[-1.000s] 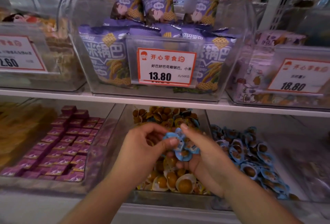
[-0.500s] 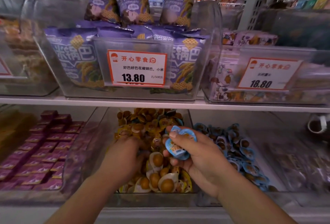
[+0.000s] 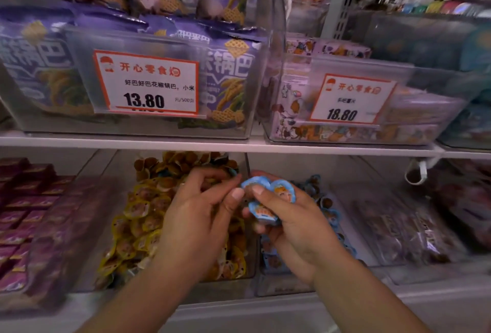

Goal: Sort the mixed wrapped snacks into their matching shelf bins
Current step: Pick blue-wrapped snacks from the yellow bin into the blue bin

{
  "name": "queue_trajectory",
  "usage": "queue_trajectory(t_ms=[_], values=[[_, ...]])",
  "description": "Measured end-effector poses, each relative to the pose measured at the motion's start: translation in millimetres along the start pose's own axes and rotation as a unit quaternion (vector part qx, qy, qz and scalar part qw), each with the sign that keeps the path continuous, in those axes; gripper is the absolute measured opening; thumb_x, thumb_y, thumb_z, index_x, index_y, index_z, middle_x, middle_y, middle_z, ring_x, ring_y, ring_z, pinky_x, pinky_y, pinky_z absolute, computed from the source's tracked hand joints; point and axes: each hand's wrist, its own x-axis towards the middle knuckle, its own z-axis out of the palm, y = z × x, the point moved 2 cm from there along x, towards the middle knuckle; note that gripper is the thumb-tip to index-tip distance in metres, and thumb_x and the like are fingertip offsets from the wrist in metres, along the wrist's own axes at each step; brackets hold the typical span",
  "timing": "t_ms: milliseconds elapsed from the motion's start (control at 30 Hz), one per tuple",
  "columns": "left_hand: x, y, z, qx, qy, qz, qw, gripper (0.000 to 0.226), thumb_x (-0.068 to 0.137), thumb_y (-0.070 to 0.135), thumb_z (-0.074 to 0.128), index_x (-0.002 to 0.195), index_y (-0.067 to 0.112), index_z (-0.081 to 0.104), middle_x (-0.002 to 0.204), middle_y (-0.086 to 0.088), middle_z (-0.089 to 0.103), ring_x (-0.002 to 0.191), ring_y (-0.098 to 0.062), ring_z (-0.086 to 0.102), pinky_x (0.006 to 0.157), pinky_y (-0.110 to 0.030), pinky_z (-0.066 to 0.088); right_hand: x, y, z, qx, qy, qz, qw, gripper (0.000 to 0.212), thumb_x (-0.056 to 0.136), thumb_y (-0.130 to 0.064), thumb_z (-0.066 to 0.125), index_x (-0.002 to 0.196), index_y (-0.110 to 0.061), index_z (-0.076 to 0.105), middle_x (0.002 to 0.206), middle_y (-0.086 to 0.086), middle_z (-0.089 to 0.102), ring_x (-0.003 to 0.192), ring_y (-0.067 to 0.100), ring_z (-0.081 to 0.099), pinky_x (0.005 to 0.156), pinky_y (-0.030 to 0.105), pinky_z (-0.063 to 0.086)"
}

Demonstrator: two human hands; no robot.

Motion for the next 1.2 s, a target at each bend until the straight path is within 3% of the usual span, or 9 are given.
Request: queue_trajectory(t_ms=[133, 267, 400, 567, 700, 767, 900, 1067, 1200], values=[[1, -12, 11, 0.038, -0.060, -0.021, 0.997, 0.047, 0.099, 0.053, 0.033, 0.125, 0.030, 0.065, 0.119, 0.018, 0.053, 0.109, -0.004, 0.053, 0.089, -0.023, 0.042, 26, -19, -54, -0.048, 0.130, -0.009, 0.990, 0.025, 0.082, -0.013, 0.074, 0.102, 0.002, 0.071, 0.082, 0.014, 0.074, 0.074, 0.023, 0.073, 0.053, 0.031, 0.057], [1, -33, 9, 0.102, -0.124, -0.005, 0.987, 0.037, 0.103, 0.046, 0.036, 0.124, 0.035, 0.065, 0.123, 0.020, 0.054, 0.115, -0.008, 0.054, 0.098, -0.036, 0.045, 64, -32, -100, -0.081, 0.204, 0.043, 0.975, 0.043, 0.097, -0.035, 0.060, 0.131, -0.009, 0.061, 0.137, 0.022, 0.057, 0.112, 0.026, 0.057, 0.089, 0.039, 0.049], [2, -49, 13, 0.169, -0.245, 0.028, 0.954, 0.059, 0.096, 0.066, 0.023, 0.145, 0.040, 0.044, 0.150, 0.017, 0.040, 0.137, -0.007, 0.040, 0.113, -0.042, 0.035, 71, -34, -116, -0.345, 0.279, 0.010, 0.896, 0.040, 0.101, -0.035, 0.053, 0.129, -0.008, 0.063, 0.140, 0.014, 0.057, 0.129, 0.029, 0.051, 0.109, 0.042, 0.041], [5, -53, 13, 0.162, -0.267, 0.021, 0.950, 0.068, 0.087, 0.078, 0.026, 0.145, 0.044, 0.037, 0.143, 0.020, 0.043, 0.130, -0.003, 0.042, 0.110, -0.035, 0.038, 48, -5, -58, -0.347, 0.168, -0.124, 0.914, 0.019, 0.096, -0.020, 0.059, 0.111, -0.021, 0.072, 0.109, -0.007, 0.071, 0.101, -0.004, 0.063, 0.087, 0.009, 0.046], [9, -54, 8, 0.223, -0.232, 0.045, 0.946, 0.049, 0.085, 0.069, 0.036, 0.122, 0.043, 0.055, 0.110, 0.017, 0.059, 0.106, -0.011, 0.056, 0.094, -0.039, 0.043, 30, 37, -7, -0.436, -0.014, -0.169, 0.884, 0.050, 0.092, -0.039, 0.059, 0.141, -0.029, 0.051, 0.136, -0.017, 0.048, 0.122, -0.011, 0.046, 0.101, 0.003, 0.033], [12, -65, -6, 0.280, -0.209, 0.027, 0.937, 0.046, 0.084, 0.066, 0.034, 0.109, 0.041, 0.063, 0.102, 0.016, 0.064, 0.104, -0.013, 0.058, 0.099, -0.041, 0.039, 30, 47, -1, -0.495, -0.007, -0.191, 0.848, 0.051, 0.093, -0.032, 0.059, 0.142, -0.032, 0.048, 0.146, -0.014, 0.032, 0.131, -0.005, 0.035, 0.104, -0.003, 0.021], [17, -96, -52, 0.396, -0.191, -0.057, 0.897, 0.039, 0.091, 0.051, 0.039, 0.095, 0.029, 0.071, 0.104, 0.007, 0.069, 0.103, -0.019, 0.061, 0.095, -0.036, 0.044, 31, 48, -6, -0.445, 0.013, -0.182, 0.877, 0.037, 0.097, -0.020, 0.057, 0.131, -0.034, 0.057, 0.146, -0.012, 0.033, 0.133, -0.002, 0.036, 0.113, 0.011, 0.025], [25, -74, -47, 0.288, -0.055, -0.019, 0.956, 0.040, 0.087, 0.047, 0.042, 0.106, 0.029, 0.073, 0.094, -0.002, 0.070, 0.087, -0.027, 0.066, 0.071, -0.035, 0.054, 31, 48, -2, -0.407, 0.027, -0.182, 0.895, 0.027, 0.091, -0.038, 0.043, 0.112, -0.050, 0.056, 0.137, -0.021, 0.037, 0.123, -0.024, 0.030, 0.106, 0.001, 0.023], [65, -54, 20, 0.295, -0.202, 0.068, 0.931, 0.061, 0.089, 0.061, 0.038, 0.141, 0.032, 0.049, 0.142, -0.003, 0.054, 0.129, -0.025, 0.050, 0.107, -0.040, 0.041, 32, 47, -4, -0.422, 0.027, -0.191, 0.886, 0.026, 0.097, -0.034, 0.043, 0.115, -0.047, 0.055, 0.141, -0.016, 0.037, 0.122, -0.019, 0.034, 0.098, -0.005, 0.021]])
